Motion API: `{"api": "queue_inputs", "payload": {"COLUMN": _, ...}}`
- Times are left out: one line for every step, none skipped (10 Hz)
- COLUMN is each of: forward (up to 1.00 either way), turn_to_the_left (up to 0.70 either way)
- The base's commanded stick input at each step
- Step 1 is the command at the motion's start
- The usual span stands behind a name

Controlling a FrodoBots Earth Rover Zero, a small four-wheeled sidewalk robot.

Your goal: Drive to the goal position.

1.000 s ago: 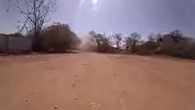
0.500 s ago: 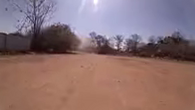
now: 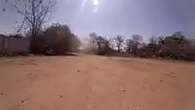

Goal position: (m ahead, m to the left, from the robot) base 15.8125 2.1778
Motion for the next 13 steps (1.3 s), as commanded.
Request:
{"api": "queue_inputs", "payload": {"forward": 1.0, "turn_to_the_left": 0.0}}
{"api": "queue_inputs", "payload": {"forward": 1.0, "turn_to_the_left": 0.0}}
{"api": "queue_inputs", "payload": {"forward": 1.0, "turn_to_the_left": 0.0}}
{"api": "queue_inputs", "payload": {"forward": 1.0, "turn_to_the_left": 0.0}}
{"api": "queue_inputs", "payload": {"forward": 1.0, "turn_to_the_left": 0.0}}
{"api": "queue_inputs", "payload": {"forward": 1.0, "turn_to_the_left": 0.0}}
{"api": "queue_inputs", "payload": {"forward": 1.0, "turn_to_the_left": 0.0}}
{"api": "queue_inputs", "payload": {"forward": 1.0, "turn_to_the_left": 0.0}}
{"api": "queue_inputs", "payload": {"forward": 1.0, "turn_to_the_left": 0.0}}
{"api": "queue_inputs", "payload": {"forward": 1.0, "turn_to_the_left": 0.0}}
{"api": "queue_inputs", "payload": {"forward": 1.0, "turn_to_the_left": 0.0}}
{"api": "queue_inputs", "payload": {"forward": 1.0, "turn_to_the_left": 0.0}}
{"api": "queue_inputs", "payload": {"forward": 1.0, "turn_to_the_left": 0.0}}
